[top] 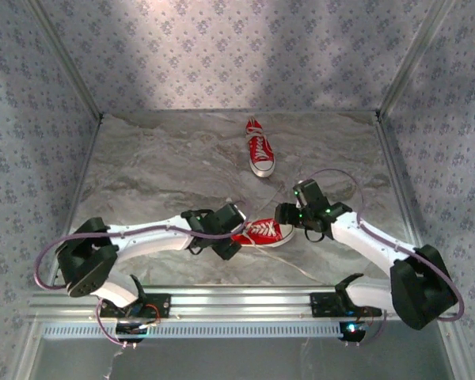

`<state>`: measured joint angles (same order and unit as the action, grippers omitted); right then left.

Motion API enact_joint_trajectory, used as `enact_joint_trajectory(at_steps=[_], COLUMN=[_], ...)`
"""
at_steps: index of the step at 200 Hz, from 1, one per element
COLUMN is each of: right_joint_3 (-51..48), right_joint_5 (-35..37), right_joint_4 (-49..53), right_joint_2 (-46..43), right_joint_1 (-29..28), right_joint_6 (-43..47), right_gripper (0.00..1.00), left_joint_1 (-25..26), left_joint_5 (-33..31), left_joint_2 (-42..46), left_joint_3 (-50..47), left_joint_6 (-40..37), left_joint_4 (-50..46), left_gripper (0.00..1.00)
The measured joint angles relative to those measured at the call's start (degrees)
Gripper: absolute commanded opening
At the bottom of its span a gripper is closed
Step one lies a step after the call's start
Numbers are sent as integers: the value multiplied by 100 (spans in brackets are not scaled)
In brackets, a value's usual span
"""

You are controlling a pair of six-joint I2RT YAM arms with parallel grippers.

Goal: Tie the shoes

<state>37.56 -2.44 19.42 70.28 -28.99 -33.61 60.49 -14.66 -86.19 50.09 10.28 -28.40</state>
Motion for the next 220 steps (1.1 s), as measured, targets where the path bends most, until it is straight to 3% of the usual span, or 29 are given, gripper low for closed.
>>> enact_joint_trajectory(at_steps=[51, 87, 118, 152, 177, 200, 220], right_joint_3=[22, -59, -175, -179, -181, -179, -190], right_joint_5=[-328, -435, -398, -525, -22, 745, 986], right_joint_4=[-2, -11, -155, -315, -247, 103, 225], right_joint_2=[118, 44, -22, -15, -280, -673, -697], right_joint_1=[-142, -684, -1182, -1604, -1779, -1784, -1794], right_joint_6=[-72, -212, -411, -444, -463, -407, -286], right_gripper=[52, 50, 50, 48, 59, 83, 84], left_joint_1=[-319, -905, -1508, -2031, -2293, -2389, -2387], left_joint_5=[-778, -1032, -780, 79, 702, 933, 1045], left_joint_2=[-734, -752, -752, -752, -763, -605, -164], left_joint_3=[245, 404, 463, 463, 461, 356, 68], left_joint_6=[428, 636, 800, 1043, 1213, 1342, 1408], left_joint_4=[-179, 31, 518, 1237, 1731, 2011, 2151], left_gripper=[94, 95, 95, 95, 96, 99, 100])
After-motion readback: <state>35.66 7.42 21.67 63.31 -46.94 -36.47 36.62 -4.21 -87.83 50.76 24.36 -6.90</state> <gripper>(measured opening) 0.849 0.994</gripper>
